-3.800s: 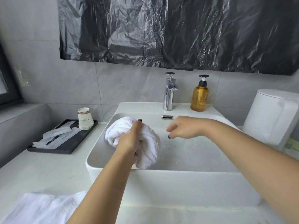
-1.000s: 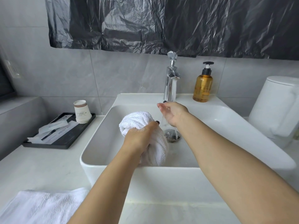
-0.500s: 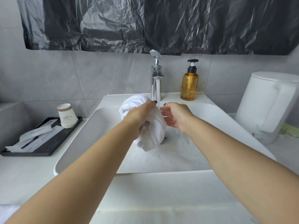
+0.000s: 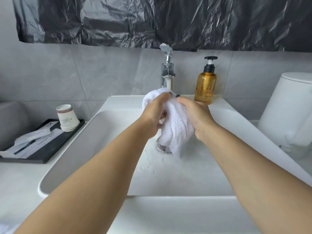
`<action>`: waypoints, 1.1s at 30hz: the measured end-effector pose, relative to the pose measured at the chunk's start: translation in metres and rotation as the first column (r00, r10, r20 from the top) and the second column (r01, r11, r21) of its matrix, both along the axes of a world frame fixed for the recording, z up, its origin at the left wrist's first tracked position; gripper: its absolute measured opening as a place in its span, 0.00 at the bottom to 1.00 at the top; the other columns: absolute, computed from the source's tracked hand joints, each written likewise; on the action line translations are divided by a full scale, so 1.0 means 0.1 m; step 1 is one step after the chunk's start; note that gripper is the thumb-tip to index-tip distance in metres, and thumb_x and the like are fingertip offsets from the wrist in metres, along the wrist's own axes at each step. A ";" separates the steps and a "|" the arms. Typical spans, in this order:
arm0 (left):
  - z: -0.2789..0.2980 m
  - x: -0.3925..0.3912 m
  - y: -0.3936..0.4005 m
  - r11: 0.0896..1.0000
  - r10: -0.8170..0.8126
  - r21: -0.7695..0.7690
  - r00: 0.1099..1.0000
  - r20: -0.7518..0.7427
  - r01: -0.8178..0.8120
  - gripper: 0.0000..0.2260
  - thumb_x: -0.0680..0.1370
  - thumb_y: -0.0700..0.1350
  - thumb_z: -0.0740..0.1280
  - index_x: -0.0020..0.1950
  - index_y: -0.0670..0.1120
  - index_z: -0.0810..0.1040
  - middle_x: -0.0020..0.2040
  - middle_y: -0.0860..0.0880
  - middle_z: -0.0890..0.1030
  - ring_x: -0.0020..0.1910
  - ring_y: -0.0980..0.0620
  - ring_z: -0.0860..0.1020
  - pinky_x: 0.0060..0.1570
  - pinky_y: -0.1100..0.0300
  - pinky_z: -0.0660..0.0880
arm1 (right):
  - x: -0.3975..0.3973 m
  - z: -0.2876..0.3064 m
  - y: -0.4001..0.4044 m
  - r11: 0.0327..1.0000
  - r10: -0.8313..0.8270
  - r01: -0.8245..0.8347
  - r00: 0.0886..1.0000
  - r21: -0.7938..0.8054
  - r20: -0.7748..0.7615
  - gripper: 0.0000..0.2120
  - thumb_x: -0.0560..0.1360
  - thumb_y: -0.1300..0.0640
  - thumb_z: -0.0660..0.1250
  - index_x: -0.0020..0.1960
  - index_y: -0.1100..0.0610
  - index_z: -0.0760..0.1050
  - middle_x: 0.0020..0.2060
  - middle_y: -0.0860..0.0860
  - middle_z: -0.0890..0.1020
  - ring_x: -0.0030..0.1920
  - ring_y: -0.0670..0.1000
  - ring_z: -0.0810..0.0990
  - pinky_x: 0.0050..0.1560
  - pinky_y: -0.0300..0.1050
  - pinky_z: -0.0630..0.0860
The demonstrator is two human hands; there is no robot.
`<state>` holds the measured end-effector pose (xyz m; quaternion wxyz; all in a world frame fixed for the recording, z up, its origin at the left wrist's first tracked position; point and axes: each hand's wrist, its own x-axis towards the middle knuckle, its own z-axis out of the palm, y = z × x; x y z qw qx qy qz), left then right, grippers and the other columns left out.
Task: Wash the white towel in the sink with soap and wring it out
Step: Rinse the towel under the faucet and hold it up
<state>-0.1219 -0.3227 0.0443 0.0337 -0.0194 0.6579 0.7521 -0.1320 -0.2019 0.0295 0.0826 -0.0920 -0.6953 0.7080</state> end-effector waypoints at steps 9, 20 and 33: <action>-0.01 -0.01 -0.02 0.976 -0.083 0.202 0.996 0.027 0.076 0.16 0.77 0.43 0.57 0.39 0.40 0.82 0.42 0.40 0.83 0.48 0.42 0.82 0.58 0.51 0.75 | 0.01 -0.04 -0.03 0.977 0.106 -0.097 0.994 0.191 -0.036 0.21 0.64 0.39 0.70 0.45 0.55 0.76 0.39 0.50 0.79 0.41 0.51 0.78 0.44 0.45 0.72; -0.04 -0.10 0.06 0.990 0.055 0.130 0.998 0.032 -0.059 0.25 0.65 0.58 0.74 0.57 0.45 0.82 0.49 0.42 0.81 0.50 0.43 0.80 0.47 0.54 0.75 | 0.02 0.08 -0.01 0.927 -0.156 0.262 0.921 0.269 -0.358 0.14 0.76 0.60 0.64 0.36 0.68 0.71 0.28 0.54 0.67 0.33 0.51 0.65 0.34 0.43 0.61; -0.02 -0.12 -0.09 0.983 0.158 -0.079 0.980 -0.121 -0.168 0.14 0.77 0.37 0.66 0.32 0.47 0.71 0.30 0.49 0.71 0.32 0.50 0.68 0.33 0.60 0.67 | -0.12 0.13 -0.02 0.892 0.136 -0.037 0.972 0.451 -0.190 0.07 0.77 0.50 0.63 0.49 0.53 0.74 0.37 0.48 0.75 0.38 0.49 0.73 0.38 0.45 0.67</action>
